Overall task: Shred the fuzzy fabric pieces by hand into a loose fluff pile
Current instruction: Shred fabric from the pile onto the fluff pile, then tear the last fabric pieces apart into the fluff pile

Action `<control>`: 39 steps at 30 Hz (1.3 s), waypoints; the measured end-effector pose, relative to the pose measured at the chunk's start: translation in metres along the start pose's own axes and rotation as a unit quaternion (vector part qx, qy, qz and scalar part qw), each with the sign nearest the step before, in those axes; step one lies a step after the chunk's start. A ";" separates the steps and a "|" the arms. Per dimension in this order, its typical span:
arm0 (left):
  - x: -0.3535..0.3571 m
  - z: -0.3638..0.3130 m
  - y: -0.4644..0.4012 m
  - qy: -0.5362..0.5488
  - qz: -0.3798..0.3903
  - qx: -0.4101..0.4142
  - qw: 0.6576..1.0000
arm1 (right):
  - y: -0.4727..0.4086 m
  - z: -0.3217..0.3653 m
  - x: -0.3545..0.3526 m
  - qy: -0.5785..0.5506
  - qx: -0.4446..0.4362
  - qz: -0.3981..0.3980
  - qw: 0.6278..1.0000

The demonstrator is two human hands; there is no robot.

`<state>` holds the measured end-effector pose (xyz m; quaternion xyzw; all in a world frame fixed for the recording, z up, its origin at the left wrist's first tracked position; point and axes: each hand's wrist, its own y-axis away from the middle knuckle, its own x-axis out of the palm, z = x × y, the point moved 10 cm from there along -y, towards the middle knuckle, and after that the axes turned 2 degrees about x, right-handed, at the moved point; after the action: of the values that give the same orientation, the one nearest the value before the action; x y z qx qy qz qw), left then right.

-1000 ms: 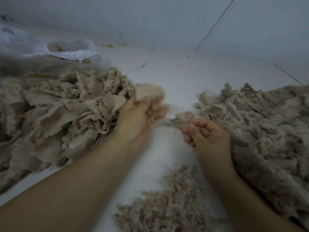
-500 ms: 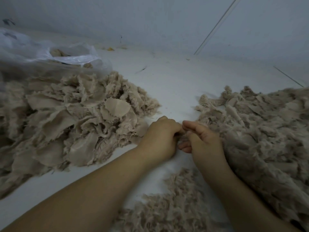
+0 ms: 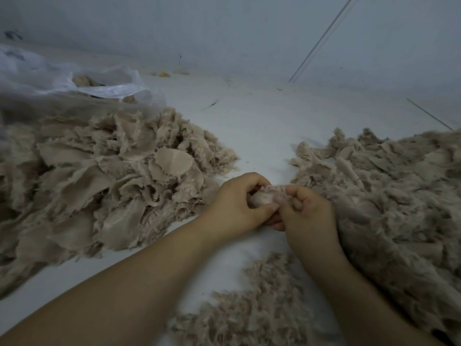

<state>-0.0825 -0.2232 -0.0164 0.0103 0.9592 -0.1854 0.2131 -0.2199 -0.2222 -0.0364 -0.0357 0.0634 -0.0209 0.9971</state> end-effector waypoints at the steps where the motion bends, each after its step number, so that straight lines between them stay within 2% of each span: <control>1: -0.001 -0.003 0.001 -0.006 -0.004 0.013 1.000 | 0.000 0.000 0.000 -0.012 0.000 -0.004 1.000; 5: -0.010 -0.013 0.001 -0.028 -0.051 0.059 0.997 | 0.000 0.001 0.002 -0.034 0.000 0.000 0.999; 7: -0.016 -0.010 0.000 -0.015 -0.076 0.048 0.996 | 0.000 0.001 0.005 -0.018 -0.002 0.012 1.000; 10: -0.017 -0.002 0.000 0.074 -0.079 0.007 0.994 | -0.001 0.002 0.005 0.026 -0.023 0.012 0.999; 13: -0.031 0.013 0.001 0.176 -0.136 -0.044 0.974 | -0.002 0.004 -0.001 0.048 -0.040 -0.014 0.998; 16: -0.044 0.026 0.002 0.203 -0.183 -0.071 0.959 | -0.004 0.003 -0.009 0.051 -0.045 -0.044 0.997; 21: -0.037 0.027 0.004 0.264 -0.185 -0.083 0.943 | -0.004 0.004 -0.017 0.065 -0.056 -0.083 0.993; 25: -0.046 0.027 0.008 0.315 -0.229 -0.087 0.917 | -0.005 0.002 -0.017 0.080 -0.048 -0.090 0.992; 27: -0.044 0.026 0.009 0.315 -0.220 -0.091 0.919 | -0.005 0.000 -0.017 0.075 -0.042 -0.089 0.992; 32: -0.013 0.019 0.006 0.364 -0.115 -0.112 0.917 | -0.003 0.003 -0.007 0.017 -0.037 -0.035 0.999; 37: -0.008 0.017 0.008 0.384 -0.107 -0.108 0.911 | 0.007 0.012 0.025 0.048 -0.080 0.109 0.990; 39: -0.012 0.017 0.008 0.386 -0.115 -0.109 0.909 | 0.006 0.010 0.024 0.087 -0.083 0.101 0.988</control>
<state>-0.0640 -0.2211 -0.0288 -0.0522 0.9755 -0.0844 -0.1963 -0.1941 -0.2167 -0.0297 -0.1096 0.1548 0.0827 0.9784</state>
